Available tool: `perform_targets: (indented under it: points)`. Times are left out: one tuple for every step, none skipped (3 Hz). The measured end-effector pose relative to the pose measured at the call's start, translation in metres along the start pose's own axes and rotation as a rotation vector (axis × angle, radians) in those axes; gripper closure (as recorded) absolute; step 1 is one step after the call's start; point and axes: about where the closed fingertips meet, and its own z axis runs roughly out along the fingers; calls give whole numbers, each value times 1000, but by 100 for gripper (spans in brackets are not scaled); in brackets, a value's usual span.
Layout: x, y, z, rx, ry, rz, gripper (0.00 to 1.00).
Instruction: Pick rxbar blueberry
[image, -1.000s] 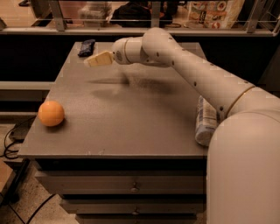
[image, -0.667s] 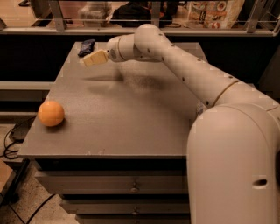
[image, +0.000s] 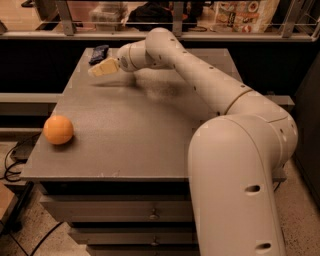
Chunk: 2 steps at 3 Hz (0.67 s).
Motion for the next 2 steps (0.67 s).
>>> perform_targets:
  points:
    - [0,0,0,0,0,0,0]
    - [-2,1,7,4,-15,12,0]
